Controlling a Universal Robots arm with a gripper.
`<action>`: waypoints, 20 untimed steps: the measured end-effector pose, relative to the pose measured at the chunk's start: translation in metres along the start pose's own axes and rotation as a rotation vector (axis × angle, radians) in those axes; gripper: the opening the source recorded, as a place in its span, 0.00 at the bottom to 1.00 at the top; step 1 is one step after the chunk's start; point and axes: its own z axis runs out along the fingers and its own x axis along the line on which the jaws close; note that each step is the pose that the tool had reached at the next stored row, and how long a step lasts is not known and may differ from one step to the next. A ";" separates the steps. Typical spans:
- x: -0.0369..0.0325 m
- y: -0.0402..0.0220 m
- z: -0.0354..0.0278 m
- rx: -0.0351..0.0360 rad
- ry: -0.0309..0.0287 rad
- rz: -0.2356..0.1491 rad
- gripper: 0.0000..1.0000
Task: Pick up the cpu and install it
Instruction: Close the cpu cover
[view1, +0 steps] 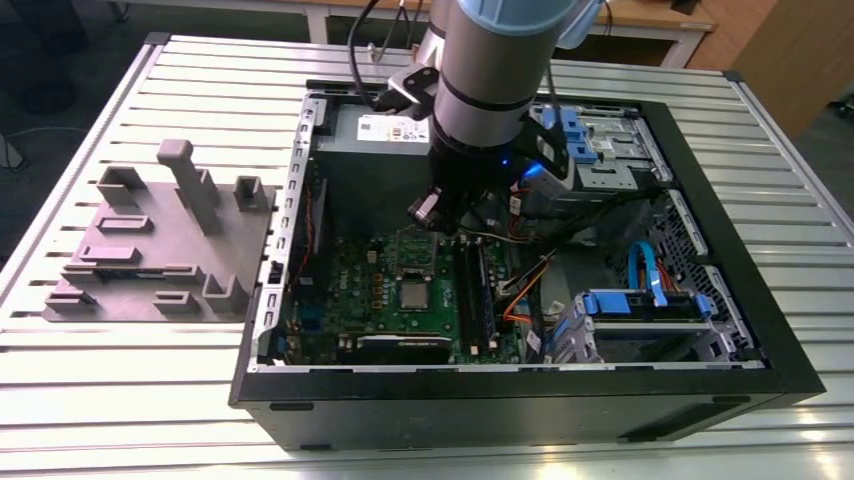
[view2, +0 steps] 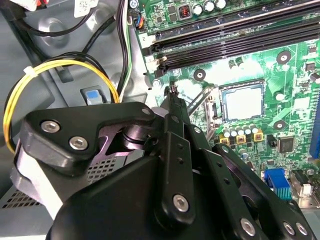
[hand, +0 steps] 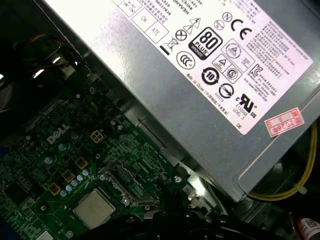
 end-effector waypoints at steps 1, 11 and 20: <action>0.0000 0.0001 -0.0006 0.0000 0.0000 0.000 0.10; 0.0024 -0.0001 -0.0023 0.0089 0.0088 0.000 0.10; 0.0041 -0.0002 -0.0029 0.0113 0.0114 0.000 0.10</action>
